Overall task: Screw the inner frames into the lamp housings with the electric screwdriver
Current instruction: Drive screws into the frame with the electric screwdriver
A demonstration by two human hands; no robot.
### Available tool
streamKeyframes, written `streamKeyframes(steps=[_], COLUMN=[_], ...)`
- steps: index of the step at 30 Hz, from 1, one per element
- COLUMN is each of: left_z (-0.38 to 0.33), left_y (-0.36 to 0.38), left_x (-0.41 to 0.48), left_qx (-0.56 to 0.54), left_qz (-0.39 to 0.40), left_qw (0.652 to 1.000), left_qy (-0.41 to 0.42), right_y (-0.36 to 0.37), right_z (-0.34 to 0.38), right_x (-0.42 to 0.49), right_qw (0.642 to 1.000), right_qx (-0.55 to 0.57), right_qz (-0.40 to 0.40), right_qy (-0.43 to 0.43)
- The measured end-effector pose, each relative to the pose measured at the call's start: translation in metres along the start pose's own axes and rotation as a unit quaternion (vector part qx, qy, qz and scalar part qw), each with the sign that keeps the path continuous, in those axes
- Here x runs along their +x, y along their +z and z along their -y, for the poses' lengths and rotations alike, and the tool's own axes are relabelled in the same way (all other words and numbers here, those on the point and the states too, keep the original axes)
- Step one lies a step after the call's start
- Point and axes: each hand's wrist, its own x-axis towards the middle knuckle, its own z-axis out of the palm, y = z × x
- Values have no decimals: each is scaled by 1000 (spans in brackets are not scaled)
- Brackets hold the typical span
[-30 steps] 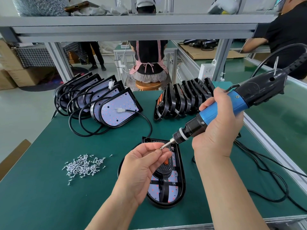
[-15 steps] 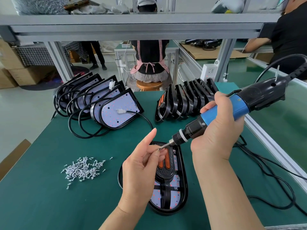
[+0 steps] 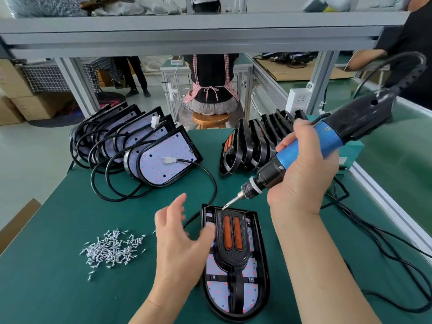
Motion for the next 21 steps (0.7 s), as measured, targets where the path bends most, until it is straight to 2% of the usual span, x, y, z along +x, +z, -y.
streamKeyframes(steps=[3,5,11,21], left_z=[6,6,10,12], left_y=[5,9,12,13], left_x=[1,2,5,4], left_qx=[64,61,-47,-72], left_qz=[132,169,190,186], left_qw=[985,977,968,967], left_qy=[-89,-114,-158,-160], right_y=[3,7,15,16], right_z=[-10,-19,-39,-52], right_x=[1,-1,-6,-9], right_qw=[999,998,993,989], right_qx=[-33,-49,-81,-98], right_qz=[31,50,86,113], right_qy=[0,-2,28,20])
